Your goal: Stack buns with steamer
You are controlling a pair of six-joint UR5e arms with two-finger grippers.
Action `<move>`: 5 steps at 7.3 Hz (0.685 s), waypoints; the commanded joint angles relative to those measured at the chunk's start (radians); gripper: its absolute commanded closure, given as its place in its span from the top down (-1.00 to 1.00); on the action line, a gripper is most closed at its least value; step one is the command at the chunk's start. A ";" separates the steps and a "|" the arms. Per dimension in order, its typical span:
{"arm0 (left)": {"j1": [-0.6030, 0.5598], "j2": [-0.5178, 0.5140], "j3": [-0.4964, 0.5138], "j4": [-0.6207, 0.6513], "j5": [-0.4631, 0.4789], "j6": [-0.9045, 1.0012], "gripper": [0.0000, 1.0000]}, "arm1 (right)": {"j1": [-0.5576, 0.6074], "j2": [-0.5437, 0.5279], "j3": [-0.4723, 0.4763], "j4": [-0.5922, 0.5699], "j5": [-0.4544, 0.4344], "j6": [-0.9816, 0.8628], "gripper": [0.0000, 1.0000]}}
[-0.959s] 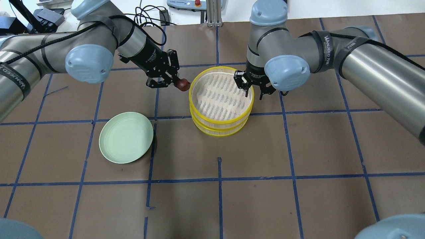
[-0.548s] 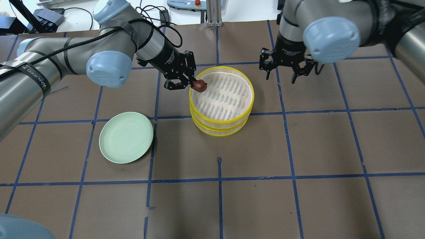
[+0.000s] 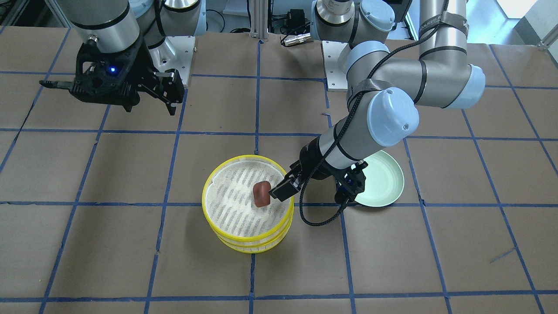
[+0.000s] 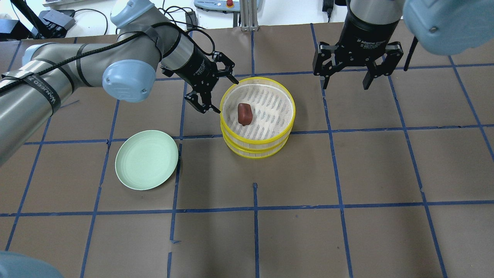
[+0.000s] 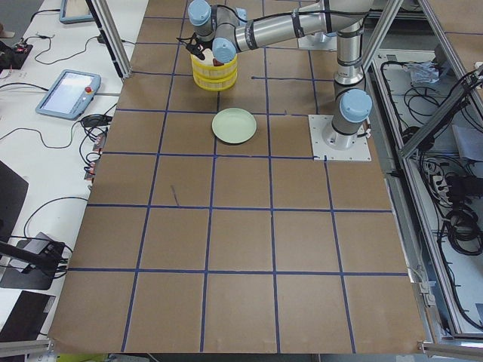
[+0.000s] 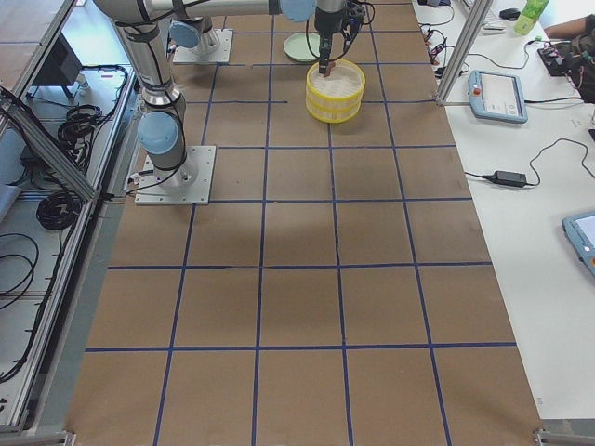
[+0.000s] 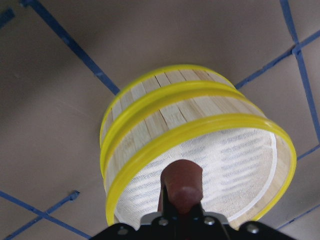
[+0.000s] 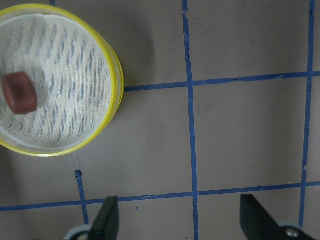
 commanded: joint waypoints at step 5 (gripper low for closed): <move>0.096 0.180 0.099 -0.370 0.296 0.585 1.00 | -0.045 -0.001 -0.018 0.031 0.013 -0.111 0.76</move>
